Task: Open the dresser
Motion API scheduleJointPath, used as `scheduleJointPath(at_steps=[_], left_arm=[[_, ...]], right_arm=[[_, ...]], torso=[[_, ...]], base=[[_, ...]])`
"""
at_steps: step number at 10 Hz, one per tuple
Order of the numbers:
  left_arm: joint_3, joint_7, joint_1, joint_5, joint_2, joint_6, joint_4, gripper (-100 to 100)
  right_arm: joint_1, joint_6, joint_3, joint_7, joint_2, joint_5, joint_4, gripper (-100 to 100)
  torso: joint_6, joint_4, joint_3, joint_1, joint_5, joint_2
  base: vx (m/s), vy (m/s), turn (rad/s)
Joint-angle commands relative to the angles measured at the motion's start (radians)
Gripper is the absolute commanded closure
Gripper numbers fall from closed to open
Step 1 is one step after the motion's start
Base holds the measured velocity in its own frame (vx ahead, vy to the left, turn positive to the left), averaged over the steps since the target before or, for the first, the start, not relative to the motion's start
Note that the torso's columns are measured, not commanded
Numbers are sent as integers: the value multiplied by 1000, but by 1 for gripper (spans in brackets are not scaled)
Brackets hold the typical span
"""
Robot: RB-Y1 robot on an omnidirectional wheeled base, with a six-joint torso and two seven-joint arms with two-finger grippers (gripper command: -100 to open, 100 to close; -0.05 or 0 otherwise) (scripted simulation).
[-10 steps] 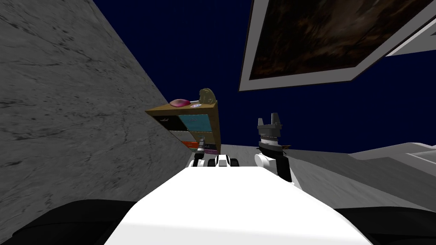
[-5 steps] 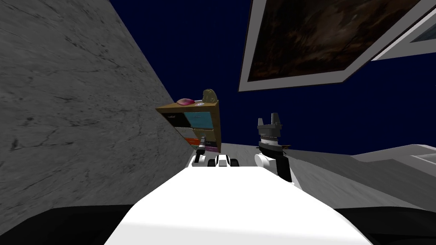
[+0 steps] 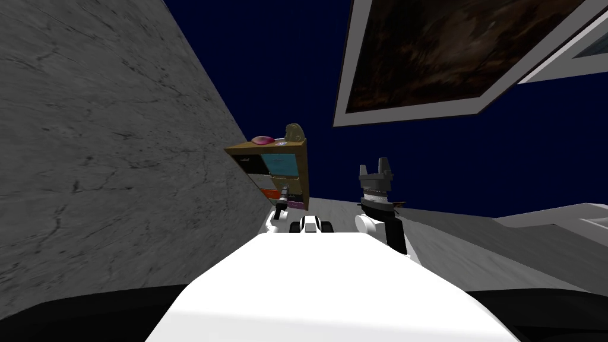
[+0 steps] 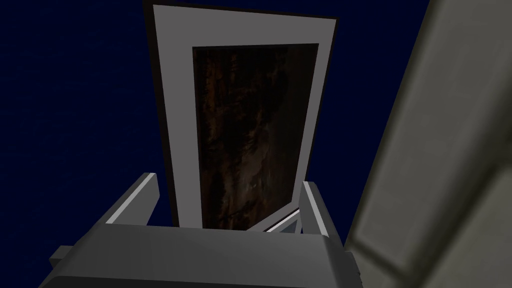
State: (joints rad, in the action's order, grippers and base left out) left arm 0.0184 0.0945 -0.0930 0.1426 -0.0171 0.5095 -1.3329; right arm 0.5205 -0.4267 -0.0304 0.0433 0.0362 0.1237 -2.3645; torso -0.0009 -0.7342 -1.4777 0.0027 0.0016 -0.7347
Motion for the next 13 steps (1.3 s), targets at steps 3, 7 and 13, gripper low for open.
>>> scheduleJointPath(at_steps=[3,7,13], left_arm=[[-19,-7,88,8,-3,6,109,100],[-36,-16,164,15,-6,12,207,100],[-52,-24,239,22,-9,18,286,100]], right_arm=[[0,0,0,0,0,0,0,0],[0,0,0,0,0,0,0,0],[0,0,0,0,0,0,0,0]], torso=[[0,2,-2,0,0,3],[0,1,-1,0,0,1],[2,4,-3,-2,1,5]], base=[[-70,-2,32],[-73,-4,35],[-44,2,21]])
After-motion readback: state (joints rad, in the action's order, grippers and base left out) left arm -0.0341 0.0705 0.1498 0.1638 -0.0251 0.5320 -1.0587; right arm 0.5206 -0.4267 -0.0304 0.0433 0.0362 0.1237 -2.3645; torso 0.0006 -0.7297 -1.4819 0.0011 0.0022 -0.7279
